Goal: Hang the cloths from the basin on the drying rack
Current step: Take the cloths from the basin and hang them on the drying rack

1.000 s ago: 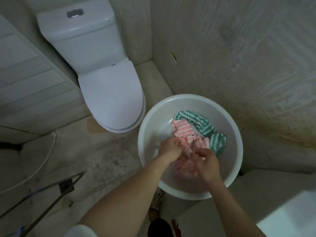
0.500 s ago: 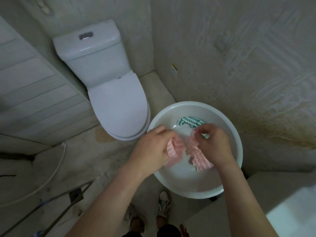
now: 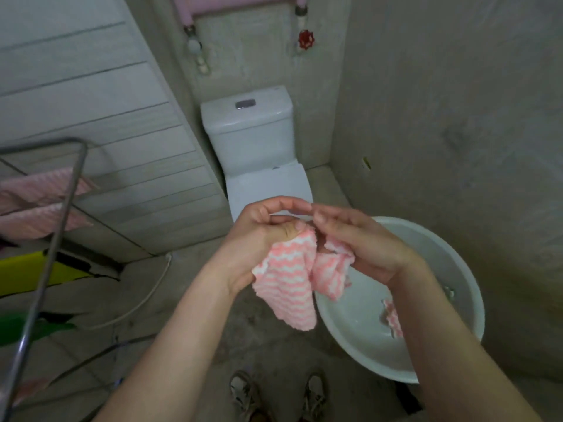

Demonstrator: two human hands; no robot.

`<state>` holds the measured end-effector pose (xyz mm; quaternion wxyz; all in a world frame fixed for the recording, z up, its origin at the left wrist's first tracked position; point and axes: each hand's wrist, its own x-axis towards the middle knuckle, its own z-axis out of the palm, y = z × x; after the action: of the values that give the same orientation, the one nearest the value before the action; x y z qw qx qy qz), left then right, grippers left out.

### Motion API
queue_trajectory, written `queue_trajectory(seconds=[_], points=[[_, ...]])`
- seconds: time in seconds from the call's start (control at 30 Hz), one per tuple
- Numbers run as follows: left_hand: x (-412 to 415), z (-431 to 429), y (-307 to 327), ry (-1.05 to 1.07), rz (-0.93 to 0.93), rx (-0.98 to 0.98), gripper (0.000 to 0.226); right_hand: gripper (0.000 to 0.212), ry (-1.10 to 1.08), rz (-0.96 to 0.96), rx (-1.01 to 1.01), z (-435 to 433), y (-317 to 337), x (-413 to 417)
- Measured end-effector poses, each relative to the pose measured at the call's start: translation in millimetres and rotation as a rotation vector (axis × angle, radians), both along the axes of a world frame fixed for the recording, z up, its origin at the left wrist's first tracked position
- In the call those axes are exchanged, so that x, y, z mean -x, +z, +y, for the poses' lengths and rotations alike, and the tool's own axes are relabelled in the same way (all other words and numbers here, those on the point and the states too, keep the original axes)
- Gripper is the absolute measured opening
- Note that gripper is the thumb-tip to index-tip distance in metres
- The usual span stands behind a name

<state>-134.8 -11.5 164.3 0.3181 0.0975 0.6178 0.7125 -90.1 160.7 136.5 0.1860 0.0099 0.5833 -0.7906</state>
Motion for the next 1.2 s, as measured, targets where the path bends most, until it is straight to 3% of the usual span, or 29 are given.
queue_trajectory(seconds=[0.07,0.17,0.27,0.37,0.47,0.53,0.63,0.77,0.87,0.93,1.03,1.1,1.17,1.2], points=[[4.9,-13.0,9.2,0.013,0.045,0.011,0.023,0.040,0.116,0.021,-0.047,-13.0,10.5,7.3],[9.4,-45.1,23.5,0.070,0.239,0.186,0.024,0.024,0.200,0.077,-0.220,-38.0,27.4,22.0],[10.2,-78.8,33.6,0.111,0.355,0.327,0.027,0.006,0.309,0.183,-0.604,-62.6,44.6,34.2],[7.9,-118.6,37.0,0.092,0.356,0.470,0.022,0.009,0.351,0.317,-1.026,-88.8,55.9,44.2],[0.9,-156.1,33.1,0.203,0.449,0.634,0.031,0.009,0.280,0.492,-1.203,-115.1,60.9,51.8],[-9.3,-179.7,32.1,0.392,0.513,0.701,0.038,0.013,0.107,0.566,-1.101,-141.6,61.1,56.8],[-22.1,-197.7,35.4,0.562,0.491,0.542,0.028,0.013,-0.049,0.467,-0.799,-174.0,60.3,57.7],[-49.6,-237.4,41.5,0.573,0.402,0.408,0.027,0.018,0.103,0.324,-0.698,-222.9,55.1,63.0],[-75.1,-266.1,44.0,0.572,0.391,0.402,0.035,0.023,0.237,0.177,-0.417,-259.2,70.1,59.6],[-92.0,-284.1,43.2,0.506,0.374,0.420,0.051,0.026,0.310,0.070,-0.202,-281.8,77.1,55.0],[-113.6,-292.9,44.2,0.367,0.345,0.490,0.064,0.023,0.501,0.062,-0.080,-300.3,74.0,51.5],[-126.0,-298.6,41.6,0.601,0.302,0.494,0.053,0.022,0.642,0.196,-0.124,-315.3,71.8,48.9],[-135.0,-307.2,35.6,0.965,0.360,0.454,0.029,0.018,0.803,0.355,-0.166,-326.8,77.1,43.3],[-140.9,-315.5,36.2,1.036,0.390,0.464,0.022,0.014,0.906,0.426,-0.178,-336.5,83.4,39.4]])
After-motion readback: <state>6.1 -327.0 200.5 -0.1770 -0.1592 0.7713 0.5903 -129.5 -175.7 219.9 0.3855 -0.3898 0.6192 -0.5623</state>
